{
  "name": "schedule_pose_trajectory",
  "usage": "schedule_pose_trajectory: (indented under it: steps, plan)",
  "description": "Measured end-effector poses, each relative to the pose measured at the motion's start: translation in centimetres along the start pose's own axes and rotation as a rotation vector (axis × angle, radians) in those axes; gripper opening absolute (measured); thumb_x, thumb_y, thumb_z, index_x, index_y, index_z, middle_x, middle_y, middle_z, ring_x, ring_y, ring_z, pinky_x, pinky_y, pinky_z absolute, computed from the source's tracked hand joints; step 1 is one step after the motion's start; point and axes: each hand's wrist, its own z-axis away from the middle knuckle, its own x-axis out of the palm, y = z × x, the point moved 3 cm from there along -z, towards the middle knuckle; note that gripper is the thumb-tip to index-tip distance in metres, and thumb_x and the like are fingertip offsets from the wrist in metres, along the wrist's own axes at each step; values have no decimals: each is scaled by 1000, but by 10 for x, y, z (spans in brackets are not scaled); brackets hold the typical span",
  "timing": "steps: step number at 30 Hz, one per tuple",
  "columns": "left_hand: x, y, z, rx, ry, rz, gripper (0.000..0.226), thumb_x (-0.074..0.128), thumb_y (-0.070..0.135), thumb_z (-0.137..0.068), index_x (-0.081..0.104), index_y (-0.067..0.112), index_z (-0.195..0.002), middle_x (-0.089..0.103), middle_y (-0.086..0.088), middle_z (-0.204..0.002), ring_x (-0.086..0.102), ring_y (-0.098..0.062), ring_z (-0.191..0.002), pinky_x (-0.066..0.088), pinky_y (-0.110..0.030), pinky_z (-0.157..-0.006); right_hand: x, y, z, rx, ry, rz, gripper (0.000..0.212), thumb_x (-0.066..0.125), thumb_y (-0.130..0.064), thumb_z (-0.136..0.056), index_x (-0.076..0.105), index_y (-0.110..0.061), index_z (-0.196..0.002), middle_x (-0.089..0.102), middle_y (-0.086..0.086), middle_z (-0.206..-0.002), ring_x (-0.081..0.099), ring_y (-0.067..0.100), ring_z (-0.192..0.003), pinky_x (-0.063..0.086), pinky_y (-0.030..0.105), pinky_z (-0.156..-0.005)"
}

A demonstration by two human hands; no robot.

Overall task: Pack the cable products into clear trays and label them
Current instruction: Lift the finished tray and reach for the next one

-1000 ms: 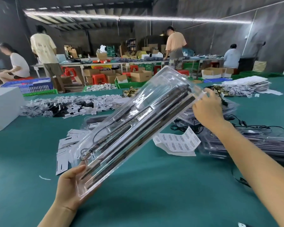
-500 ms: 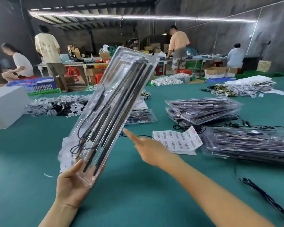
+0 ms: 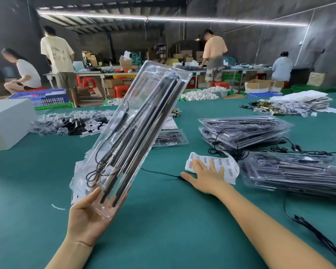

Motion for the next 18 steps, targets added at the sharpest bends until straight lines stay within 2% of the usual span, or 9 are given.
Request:
schedule_pose_trajectory:
  steps: [2, 6, 8, 11, 12, 14, 16, 18]
  plan:
    - [3, -3, 2, -23, -1, -37, 104, 78, 4, -43, 45, 9, -141, 59, -17, -131, 62, -44, -107, 58, -49, -66, -4, -1, -8, 74, -32, -5, 101, 2, -91, -68, -6, -35, -151, -10, -9, -160, -12, 38, -145, -4, 65, -109]
    - [-1, -4, 0, -36, 15, -81, 101, 70, 8, -48, 40, 15, -144, 62, -14, -128, 63, -42, -106, 58, -49, -66, -12, -6, -25, 205, -2, -66, 77, 19, -64, -94, -6, -22, -153, -5, 6, -161, -8, 40, -144, 0, 60, -112]
    - [-2, -3, -2, -37, 27, -97, 99, 69, 8, -50, 40, 15, -145, 62, -14, -127, 63, -42, -107, 58, -50, -67, -18, -6, -31, 289, 112, -117, 63, 25, -45, -100, 9, -13, -152, 12, 14, -158, 5, 42, -143, 7, 57, -115]
    - [-1, -3, -3, -41, 27, -102, 98, 70, 7, -51, 41, 14, -144, 62, -14, -128, 62, -43, -107, 58, -51, -68, -22, -7, -34, 292, 350, -38, 43, 33, -27, -102, 34, -2, -138, 43, 21, -139, 39, 42, -127, 29, 53, -108]
    - [-1, -3, -3, -43, 16, -95, 99, 71, 7, -50, 40, 14, -144, 62, -15, -127, 63, -43, -107, 57, -52, -69, -23, -7, -35, 271, 404, -12, 42, 35, -29, -103, 36, -2, -134, 48, 21, -133, 46, 40, -120, 34, 51, -104]
    - [-2, -3, -5, -51, -6, -67, 98, 71, 6, -51, 41, 14, -144, 63, -15, -126, 63, -43, -107, 57, -52, -70, -24, -8, -36, 262, 400, 12, 47, 34, -40, -101, 43, -4, -130, 53, 19, -127, 50, 37, -115, 35, 49, -102]
    - [-4, -3, -7, -49, -11, -61, 94, 67, 7, -54, 41, 15, -144, 63, -14, -125, 62, -42, -108, 57, -52, -70, -24, -8, -38, 277, 320, 93, 59, 27, -54, -99, 55, -8, -123, 57, 17, -125, 48, 36, -118, 31, 49, -105]
    - [-2, -3, -7, -47, -25, -67, 94, 67, 8, -54, 40, 15, -144, 64, -13, -124, 62, -42, -108, 57, -51, -70, -22, -7, -39, 284, 199, 142, 78, 15, -66, -94, 58, -9, -124, 53, 17, -133, 40, 35, -128, 27, 49, -108]
